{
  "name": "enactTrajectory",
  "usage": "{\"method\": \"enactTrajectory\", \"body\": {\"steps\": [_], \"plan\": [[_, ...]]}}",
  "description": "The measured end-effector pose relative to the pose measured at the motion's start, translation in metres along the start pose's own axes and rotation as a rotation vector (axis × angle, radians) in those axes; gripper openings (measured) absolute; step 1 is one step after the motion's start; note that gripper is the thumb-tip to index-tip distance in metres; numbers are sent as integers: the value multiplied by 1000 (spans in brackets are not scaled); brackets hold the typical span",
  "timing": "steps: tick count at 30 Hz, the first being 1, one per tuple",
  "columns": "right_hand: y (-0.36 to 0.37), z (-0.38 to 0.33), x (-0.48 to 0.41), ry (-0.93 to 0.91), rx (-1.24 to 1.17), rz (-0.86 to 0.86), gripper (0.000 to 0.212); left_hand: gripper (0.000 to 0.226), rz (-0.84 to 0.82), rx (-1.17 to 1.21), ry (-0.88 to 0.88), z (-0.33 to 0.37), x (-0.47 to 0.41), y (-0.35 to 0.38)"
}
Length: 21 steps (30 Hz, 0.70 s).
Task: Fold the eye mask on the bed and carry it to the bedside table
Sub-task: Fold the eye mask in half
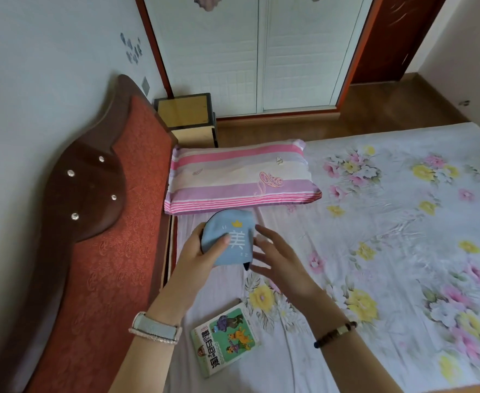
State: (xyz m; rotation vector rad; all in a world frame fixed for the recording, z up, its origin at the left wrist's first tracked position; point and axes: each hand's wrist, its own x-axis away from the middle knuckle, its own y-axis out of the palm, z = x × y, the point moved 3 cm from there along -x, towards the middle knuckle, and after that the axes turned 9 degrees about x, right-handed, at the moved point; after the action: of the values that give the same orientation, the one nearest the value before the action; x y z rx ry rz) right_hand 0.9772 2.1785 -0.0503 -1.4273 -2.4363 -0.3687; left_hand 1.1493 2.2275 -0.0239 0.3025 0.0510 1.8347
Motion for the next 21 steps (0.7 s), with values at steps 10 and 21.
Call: {"method": "enactTrajectory", "body": {"steps": [10,21], "plan": [[13,-3,5,-168,-57,41,64,23,-35,-371,352,11,16,17],[19,-3,6,-318,-114,56,45,23,-135,-331,311,4,25,1]]}}
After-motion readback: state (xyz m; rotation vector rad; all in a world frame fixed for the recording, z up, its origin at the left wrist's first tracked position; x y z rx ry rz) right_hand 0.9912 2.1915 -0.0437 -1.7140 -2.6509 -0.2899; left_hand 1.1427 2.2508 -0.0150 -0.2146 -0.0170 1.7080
